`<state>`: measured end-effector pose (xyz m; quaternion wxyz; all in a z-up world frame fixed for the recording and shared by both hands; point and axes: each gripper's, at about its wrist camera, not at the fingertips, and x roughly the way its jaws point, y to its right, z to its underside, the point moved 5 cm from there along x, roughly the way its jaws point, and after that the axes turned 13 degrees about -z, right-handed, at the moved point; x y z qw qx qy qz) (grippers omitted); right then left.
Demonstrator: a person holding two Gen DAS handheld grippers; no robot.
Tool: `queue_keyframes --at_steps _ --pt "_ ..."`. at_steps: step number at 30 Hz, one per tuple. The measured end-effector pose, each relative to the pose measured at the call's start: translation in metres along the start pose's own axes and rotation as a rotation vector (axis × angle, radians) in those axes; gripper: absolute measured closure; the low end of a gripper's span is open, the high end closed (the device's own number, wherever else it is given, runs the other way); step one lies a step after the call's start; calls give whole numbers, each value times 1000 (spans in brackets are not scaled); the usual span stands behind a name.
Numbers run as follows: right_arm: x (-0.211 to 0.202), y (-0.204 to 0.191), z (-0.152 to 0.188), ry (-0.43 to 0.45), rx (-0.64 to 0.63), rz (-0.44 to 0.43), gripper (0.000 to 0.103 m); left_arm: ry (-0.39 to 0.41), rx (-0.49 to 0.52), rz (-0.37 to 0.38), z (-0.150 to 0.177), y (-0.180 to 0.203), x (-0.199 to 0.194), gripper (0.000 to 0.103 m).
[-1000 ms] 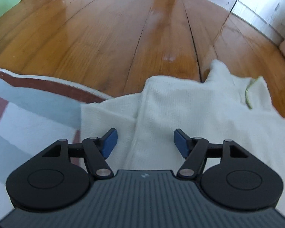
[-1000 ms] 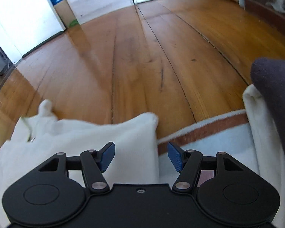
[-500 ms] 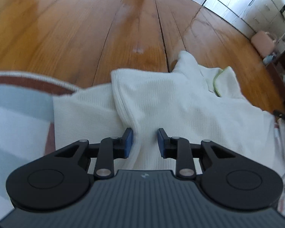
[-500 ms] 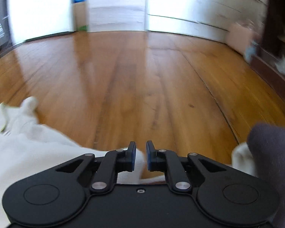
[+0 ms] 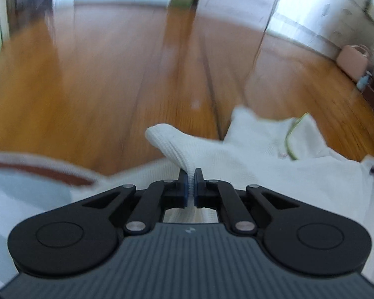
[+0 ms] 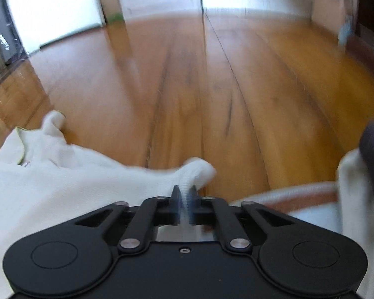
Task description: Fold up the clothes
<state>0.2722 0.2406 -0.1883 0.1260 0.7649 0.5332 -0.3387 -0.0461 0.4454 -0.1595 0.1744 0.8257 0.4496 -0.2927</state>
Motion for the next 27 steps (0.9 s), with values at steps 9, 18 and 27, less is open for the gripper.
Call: queue_keyframes --at_steps 9,18,27 --pt "-49 -80 -49 253 -269 -69 98 163 -216 -122 -20 -73 -46 99" --pt "15 -36 -28 -109 -192 283 75 -225 -61 -271 41 -76 20 73" --pt "-125 -55 64 -50 -1 26 43 -356 -336 -123 104 -94 -77 32"
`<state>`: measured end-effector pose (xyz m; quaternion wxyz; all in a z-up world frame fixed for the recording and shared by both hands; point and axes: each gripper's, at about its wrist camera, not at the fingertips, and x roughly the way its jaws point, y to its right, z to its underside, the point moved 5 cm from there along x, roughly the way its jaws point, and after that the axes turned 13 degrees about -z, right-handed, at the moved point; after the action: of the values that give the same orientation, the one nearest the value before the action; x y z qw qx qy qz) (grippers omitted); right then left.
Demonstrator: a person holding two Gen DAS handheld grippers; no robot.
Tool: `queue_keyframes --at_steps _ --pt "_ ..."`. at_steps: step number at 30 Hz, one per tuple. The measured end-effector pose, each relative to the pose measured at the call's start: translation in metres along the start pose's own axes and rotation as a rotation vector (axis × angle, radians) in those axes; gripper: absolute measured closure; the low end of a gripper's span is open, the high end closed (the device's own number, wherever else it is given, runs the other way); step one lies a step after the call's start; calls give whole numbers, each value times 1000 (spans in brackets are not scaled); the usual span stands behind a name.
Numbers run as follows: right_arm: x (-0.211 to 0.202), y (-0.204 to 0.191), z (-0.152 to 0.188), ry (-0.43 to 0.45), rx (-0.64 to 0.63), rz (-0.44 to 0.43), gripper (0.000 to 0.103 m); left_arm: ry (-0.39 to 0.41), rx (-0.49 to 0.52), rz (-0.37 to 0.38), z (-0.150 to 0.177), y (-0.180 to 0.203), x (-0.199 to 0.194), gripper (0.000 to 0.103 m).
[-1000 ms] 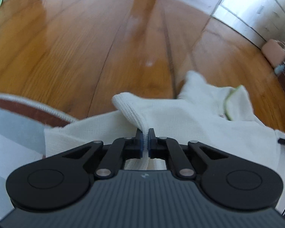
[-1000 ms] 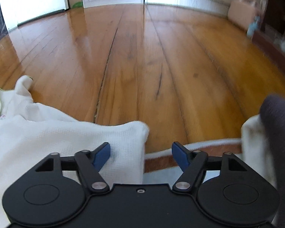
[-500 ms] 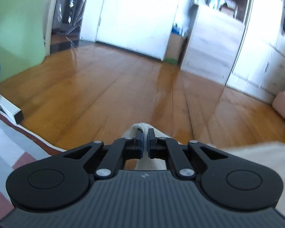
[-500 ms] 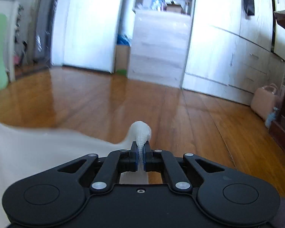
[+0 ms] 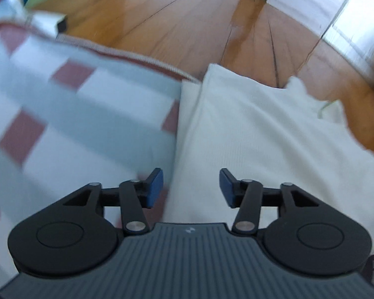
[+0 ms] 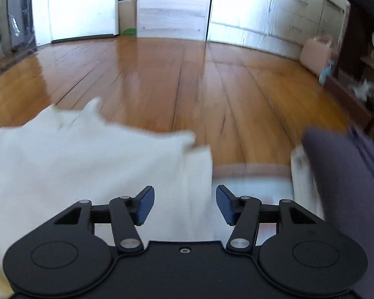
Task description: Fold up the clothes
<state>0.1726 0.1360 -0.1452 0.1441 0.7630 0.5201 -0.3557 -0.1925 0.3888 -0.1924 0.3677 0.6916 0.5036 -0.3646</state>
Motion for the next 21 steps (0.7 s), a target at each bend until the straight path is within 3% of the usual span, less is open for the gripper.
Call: queue_keyframes --at_steps 1,2,4,9,12,15,17,19,21 --pt "-11 1 15 -2 44 -15 43 -46 -25 49 6 -1 1 23" --pt "-21 3 30 -7 88 -18 43 -94 -64 81 15 -4 3 23" --pt "-34 5 58 -30 161 16 43 -153 -94 75 28 -9 8 23" --pt "-32 -2 87 -97 216 -11 43 -227 -116 78 40 -5 21 18" --pt "-28 -3 89 -77 365 -131 43 -270 -177 107 45 -9 24 16" --pt "-21 -2 94 -27 631 -428 43 -294 -234 147 52 -15 20 19" --pt "-11 -3 99 -32 753 -506 42 -298 -327 174 60 -26 21 22" --pt "-5 -6 101 -56 724 -437 42 -273 -418 195 59 -41 19 29" --pt "-1 -6 98 -84 636 -321 42 -234 -415 223 54 -39 13 30"
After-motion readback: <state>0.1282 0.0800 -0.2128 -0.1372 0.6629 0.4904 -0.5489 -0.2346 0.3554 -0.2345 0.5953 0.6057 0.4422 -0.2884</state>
